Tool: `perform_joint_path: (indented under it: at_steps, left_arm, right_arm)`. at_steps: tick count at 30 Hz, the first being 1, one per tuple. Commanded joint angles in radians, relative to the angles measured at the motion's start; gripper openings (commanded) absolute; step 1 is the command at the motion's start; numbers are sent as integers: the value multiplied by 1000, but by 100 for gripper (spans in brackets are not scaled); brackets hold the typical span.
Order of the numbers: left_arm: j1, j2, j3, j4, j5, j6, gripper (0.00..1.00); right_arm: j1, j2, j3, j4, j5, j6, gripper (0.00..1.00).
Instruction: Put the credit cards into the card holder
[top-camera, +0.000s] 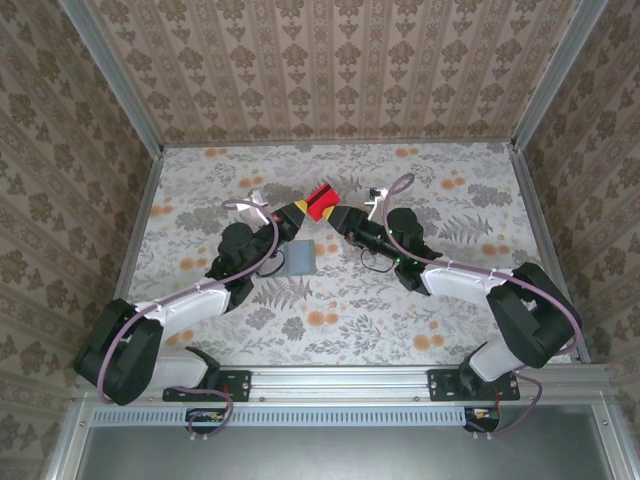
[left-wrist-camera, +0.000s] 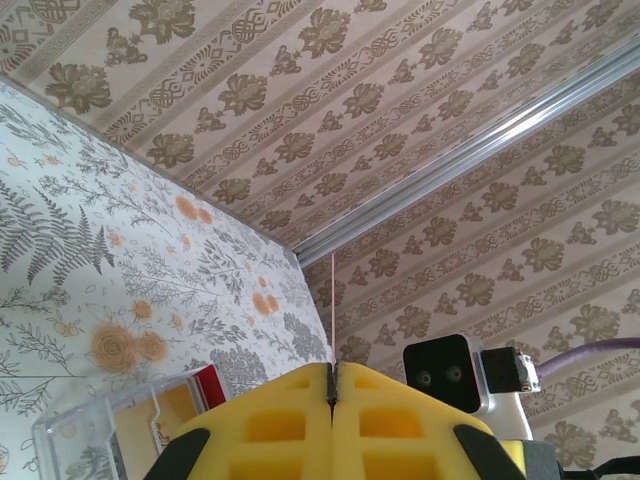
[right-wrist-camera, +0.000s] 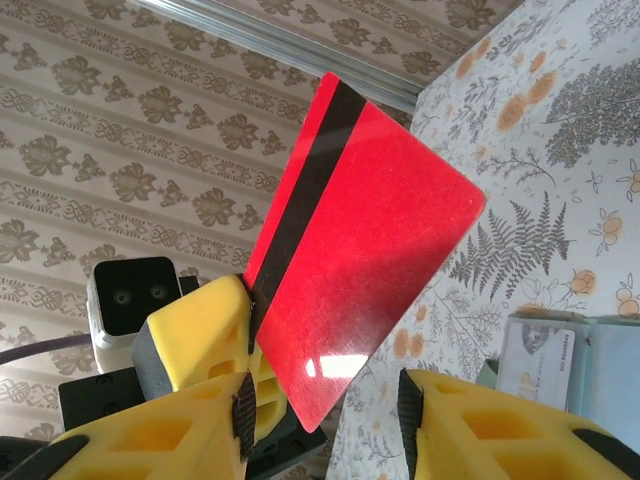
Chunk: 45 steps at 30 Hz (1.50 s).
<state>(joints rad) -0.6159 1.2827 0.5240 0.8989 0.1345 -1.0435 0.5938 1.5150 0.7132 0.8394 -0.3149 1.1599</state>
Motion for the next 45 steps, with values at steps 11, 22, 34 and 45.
perform_joint_path:
  at_steps: [11,22,34,45]
  left_arm:
    - [-22,-7,4,36,1,-38,0]
    - [-21,-5,-4,0,-17,-41,0]
    - [34,-48,13,-187,5,-5,43]
    - [199,27,379,-1107,24,515,52]
  right_arm:
    - [3,99,49,156,17,79,36]
    - [-10,107,61,178,25,76,11]
    - [-39,98,36,145,-18,41,0]
    - [-86,-41,107,-500,-189,-296,0]
